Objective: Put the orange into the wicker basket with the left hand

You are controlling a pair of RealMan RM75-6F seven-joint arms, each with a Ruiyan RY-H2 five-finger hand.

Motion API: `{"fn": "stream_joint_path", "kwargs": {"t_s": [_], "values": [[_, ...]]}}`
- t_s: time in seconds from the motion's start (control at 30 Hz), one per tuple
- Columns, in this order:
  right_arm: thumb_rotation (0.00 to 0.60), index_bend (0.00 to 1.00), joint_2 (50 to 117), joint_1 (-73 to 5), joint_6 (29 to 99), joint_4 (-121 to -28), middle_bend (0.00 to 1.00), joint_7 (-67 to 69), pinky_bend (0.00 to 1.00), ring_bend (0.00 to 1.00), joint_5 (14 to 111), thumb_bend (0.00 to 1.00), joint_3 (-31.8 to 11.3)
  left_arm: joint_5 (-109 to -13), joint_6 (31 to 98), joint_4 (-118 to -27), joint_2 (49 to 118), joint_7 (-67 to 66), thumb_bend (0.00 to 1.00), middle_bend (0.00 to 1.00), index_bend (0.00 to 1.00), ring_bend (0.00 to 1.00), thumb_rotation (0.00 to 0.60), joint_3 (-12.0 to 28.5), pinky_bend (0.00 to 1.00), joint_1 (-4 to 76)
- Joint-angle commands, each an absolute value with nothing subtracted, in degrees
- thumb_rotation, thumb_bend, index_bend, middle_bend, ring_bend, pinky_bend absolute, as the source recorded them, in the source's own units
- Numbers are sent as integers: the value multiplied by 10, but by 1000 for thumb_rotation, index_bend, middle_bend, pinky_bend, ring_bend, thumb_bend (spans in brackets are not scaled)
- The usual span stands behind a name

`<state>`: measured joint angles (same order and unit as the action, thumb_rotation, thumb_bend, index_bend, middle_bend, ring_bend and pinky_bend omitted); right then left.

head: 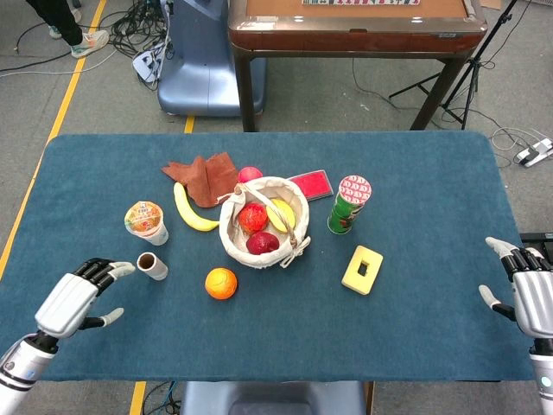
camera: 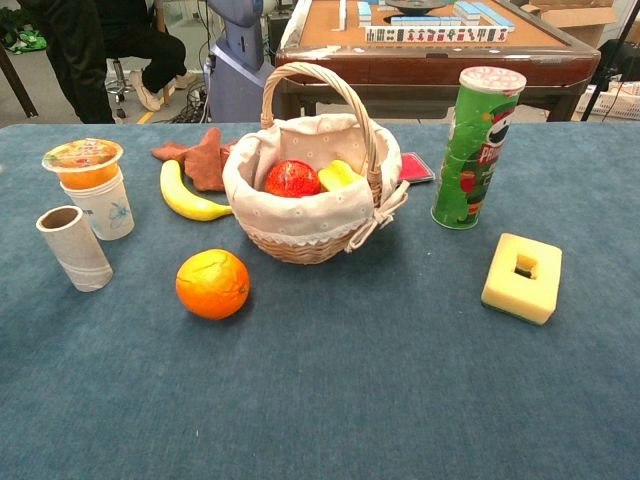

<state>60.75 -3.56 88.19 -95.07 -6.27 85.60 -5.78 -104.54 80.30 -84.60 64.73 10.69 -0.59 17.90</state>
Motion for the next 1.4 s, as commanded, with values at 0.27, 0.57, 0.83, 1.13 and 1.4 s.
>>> {"fn": "stream_joint_path", "kwargs": {"t_s": [0.27,0.57,0.83,1.13,1.4], "values": [[600,212,603,-32,889,-955,263,-66,400,263,856,208,-59,-1092,714,-853,679,120,222,256,242,231,600,-15,215,275],[600,212,600,-29,893,-957,263,-67,400,263,855,209,-59,-1067,633,-852,729,108,223,254,208,231,600,-9,215,335],[600,212,598,-26,896,-956,263,-63,399,263,853,209,-60,-1024,586,-841,766,87,222,218,168,231,600,2,215,367],[600,212,597,-21,898,-952,263,-57,399,263,849,209,-59,-966,535,-833,790,37,222,171,149,213,600,15,215,391],[600,212,597,-21,897,-949,263,-53,399,263,848,210,-60,-930,493,-817,819,19,222,164,158,203,600,20,216,417]]}}
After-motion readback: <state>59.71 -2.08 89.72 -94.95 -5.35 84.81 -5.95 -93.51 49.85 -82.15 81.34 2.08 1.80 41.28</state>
